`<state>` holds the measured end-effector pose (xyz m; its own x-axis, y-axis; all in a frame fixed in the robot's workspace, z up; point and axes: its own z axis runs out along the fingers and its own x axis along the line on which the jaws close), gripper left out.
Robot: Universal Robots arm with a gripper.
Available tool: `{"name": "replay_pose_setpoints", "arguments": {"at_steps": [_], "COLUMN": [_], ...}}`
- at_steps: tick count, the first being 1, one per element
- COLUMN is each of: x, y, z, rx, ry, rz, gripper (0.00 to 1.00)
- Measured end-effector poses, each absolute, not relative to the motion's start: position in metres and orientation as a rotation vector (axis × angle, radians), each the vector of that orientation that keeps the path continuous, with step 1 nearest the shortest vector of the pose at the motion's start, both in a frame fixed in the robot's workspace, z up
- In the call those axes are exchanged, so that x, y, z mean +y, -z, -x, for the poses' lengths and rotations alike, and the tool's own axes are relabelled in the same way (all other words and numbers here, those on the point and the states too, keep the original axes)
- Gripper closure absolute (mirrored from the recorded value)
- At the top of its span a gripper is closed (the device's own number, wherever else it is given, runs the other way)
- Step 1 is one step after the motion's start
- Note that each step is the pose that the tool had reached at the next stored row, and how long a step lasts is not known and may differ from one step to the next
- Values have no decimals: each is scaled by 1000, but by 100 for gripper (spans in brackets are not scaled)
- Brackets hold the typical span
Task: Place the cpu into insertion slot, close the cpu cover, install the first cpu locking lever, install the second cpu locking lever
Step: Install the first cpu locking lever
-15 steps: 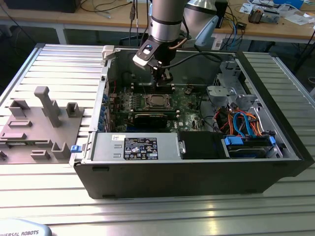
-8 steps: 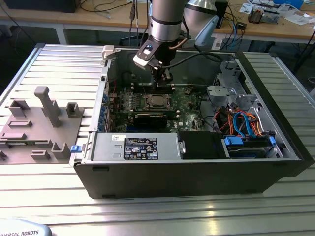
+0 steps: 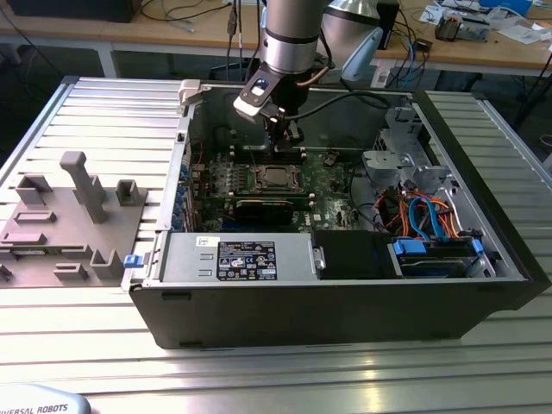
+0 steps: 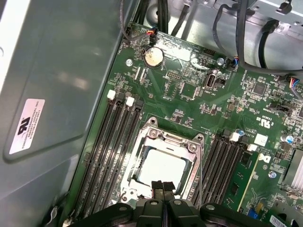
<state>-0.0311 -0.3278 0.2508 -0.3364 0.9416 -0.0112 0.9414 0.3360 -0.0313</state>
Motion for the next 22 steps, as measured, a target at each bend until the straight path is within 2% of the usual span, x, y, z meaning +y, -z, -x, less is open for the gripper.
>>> {"name": "replay_pose_setpoints", "arguments": {"at_steps": [22], "x": [-328], "y": [-251], "z": [31], "rx": [-2587], "ry": [-51], "rz": [1766], "gripper": [89]}}
